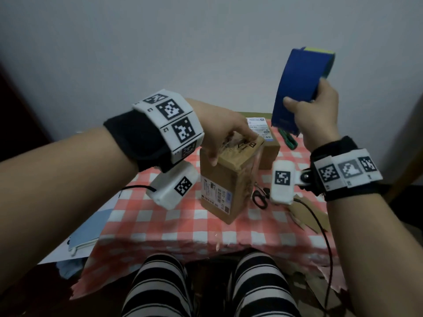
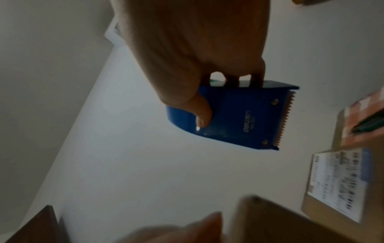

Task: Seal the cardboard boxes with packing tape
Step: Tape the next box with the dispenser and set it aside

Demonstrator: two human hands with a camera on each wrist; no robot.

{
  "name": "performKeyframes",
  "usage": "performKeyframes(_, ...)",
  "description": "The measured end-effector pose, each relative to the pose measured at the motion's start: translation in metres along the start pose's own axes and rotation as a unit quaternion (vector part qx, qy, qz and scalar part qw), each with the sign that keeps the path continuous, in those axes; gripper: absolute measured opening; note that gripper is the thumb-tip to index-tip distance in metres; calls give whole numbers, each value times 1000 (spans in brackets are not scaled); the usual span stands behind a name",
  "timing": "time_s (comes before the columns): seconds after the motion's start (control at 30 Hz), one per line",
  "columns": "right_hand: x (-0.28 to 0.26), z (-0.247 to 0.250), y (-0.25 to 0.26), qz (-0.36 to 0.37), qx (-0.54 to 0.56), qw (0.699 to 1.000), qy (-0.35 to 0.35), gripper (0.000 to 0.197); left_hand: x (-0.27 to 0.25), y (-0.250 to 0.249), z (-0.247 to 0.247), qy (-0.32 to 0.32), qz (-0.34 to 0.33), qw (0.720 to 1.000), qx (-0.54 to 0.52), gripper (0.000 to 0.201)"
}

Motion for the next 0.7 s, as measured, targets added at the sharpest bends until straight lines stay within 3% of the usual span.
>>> performKeyframes(0.27, 2, -1, -34, -145, -19, 989, 13, 43, 1, 2, 1, 40, 53, 998, 4, 107)
performKeyframes(0.4, 2, 10, -44, -197, -105, 975, 13, 49, 1, 4, 4, 43, 74, 996, -31, 106)
performKeyframes(0.47, 0, 14, -44, -220, -182, 958, 37, 48, 1, 5, 5, 44, 80, 995, -45, 107)
performKeyframes(0.57, -6, 17, -43, -252, -326, 906, 102, 22, 3, 6, 5, 52, 83, 994, -56, 107)
performKeyframes(0.7, -13, 15, -57, -294, -392, 860, 142, 33, 4, 11, 4, 63, 75, 991, -92, 110)
Point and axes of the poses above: each hand's wrist, its own x-axis towards the middle knuckle, its own z-axis out of the back of the hand, y = z × x, the point moved 4 cm from there along x, towards the middle knuckle, and after that the axes turned 12 degrees about y, right-handed, at the moved point
